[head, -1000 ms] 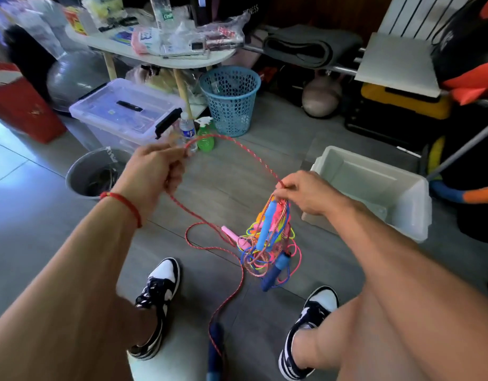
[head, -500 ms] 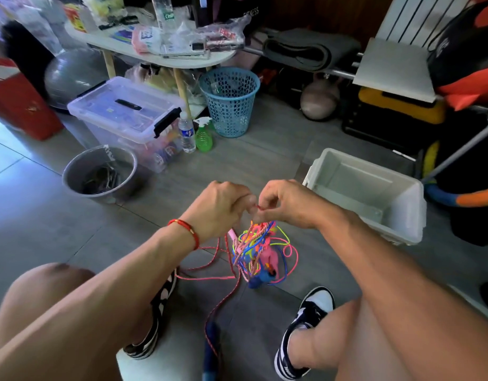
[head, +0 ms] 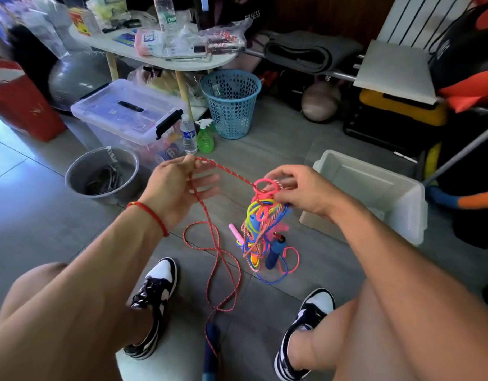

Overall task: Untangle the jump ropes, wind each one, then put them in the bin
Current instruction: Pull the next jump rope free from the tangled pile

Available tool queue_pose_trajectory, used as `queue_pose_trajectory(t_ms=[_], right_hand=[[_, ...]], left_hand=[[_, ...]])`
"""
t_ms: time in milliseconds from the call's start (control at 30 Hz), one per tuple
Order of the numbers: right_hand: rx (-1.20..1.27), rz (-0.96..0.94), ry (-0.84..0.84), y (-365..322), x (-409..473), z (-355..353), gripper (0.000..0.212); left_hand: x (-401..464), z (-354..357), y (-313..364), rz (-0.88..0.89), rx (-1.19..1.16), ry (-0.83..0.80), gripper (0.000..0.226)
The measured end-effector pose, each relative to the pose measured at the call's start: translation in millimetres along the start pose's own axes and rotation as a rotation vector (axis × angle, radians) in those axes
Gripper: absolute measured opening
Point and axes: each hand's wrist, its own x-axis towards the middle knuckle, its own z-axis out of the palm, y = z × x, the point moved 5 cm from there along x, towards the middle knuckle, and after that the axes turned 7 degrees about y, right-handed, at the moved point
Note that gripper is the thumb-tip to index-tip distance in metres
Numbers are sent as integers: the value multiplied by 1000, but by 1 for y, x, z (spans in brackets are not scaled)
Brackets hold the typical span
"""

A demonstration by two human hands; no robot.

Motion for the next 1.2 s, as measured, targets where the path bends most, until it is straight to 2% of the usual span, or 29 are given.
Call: queue_pose_trajectory(t_ms=[100, 167, 233, 333, 433, 500, 600, 700, 800, 900, 1000, 1133, 1200], right_hand=[[20, 1, 16, -1, -2, -1, 26], [22, -11, 7, -4, -5, 2, 25], [27, -19, -21, -9, -7, 5, 27], [32, -30, -83, -14, -13, 11, 23], [17, -43, -126, -13, -17, 13, 20], [35, -26, -129, -11, -19, 12, 23], [63, -1, -113, -10, -22, 12, 25], [84, 15, -113, -11, -24, 8, 19], [-107, -56, -2, -7, -20, -19, 22], [-334, -71, 70, 10, -19, -46, 32], [-448, -58, 48, 16, -21, -45, 32], [-689, -141, 104, 11, -10, -31, 21], [-696, -178, 15, 7, -11, -10, 33]], left_hand=[[-1, 11, -5, -114, -135, -127, 40], [-2, 22, -11, -57, -64, -137, 37], [-2, 27, -21, 151, 216, -117, 28], [-6, 38, -34, 528, 836, -194, 27], [-11, 50, -38, 670, 1101, -301, 27], [-12, 52, -37, 670, 1228, -368, 22], [-7, 47, -36, 569, 1245, -414, 9], [-7, 46, -29, 676, 1191, -333, 8], [-3, 37, -15, 712, 1152, -234, 16], [2, 26, -1, 680, 1144, -213, 20], [0, 25, -1, 686, 1172, -222, 18], [1, 29, -11, 668, 1208, -110, 11], [4, 31, -15, 627, 1180, -47, 11]])
